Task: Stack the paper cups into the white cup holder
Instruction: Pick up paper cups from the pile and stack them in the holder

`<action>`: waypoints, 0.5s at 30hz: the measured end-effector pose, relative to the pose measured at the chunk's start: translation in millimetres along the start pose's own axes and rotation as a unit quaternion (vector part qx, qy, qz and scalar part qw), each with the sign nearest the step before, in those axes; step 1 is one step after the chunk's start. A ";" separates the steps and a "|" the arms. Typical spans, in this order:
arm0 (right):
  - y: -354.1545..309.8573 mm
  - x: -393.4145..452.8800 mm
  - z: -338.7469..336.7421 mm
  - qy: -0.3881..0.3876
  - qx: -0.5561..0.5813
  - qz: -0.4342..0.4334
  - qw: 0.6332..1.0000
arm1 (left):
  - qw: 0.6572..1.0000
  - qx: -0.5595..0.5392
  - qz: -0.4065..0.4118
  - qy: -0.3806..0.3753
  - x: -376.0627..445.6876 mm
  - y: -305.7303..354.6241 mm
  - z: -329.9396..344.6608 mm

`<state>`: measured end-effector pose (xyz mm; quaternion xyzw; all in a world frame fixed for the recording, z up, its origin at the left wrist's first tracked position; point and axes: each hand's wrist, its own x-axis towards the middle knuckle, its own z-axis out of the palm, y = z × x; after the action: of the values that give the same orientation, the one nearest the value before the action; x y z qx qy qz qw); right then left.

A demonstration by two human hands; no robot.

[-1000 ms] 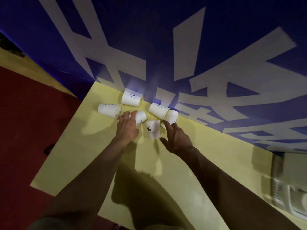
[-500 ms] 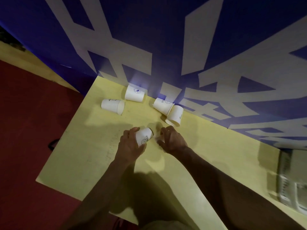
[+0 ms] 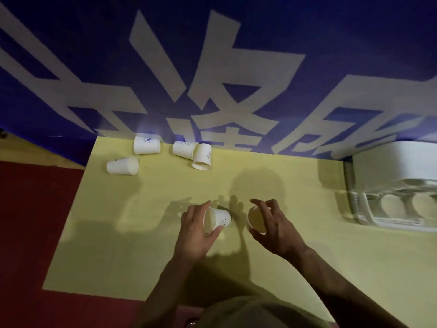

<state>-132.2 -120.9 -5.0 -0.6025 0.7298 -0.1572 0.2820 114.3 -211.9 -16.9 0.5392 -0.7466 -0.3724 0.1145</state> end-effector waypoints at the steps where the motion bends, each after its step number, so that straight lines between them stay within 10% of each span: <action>1: 10.1 -13.6 -3.1 0.006 0.002 0.006 1.000 | 1.000 0.000 0.001 -0.005 -6.4 11.9 8.9; 15: 168.8 -148.7 -125.5 0.097 0.125 0.000 0.987 | 0.994 -0.028 0.081 -0.067 -30.7 225.7 141.8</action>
<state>-324.1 47.2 31.3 -0.5438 0.7286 -0.3053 0.2831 -117.3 -91.4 44.9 0.4475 -0.7828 -0.4184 0.1090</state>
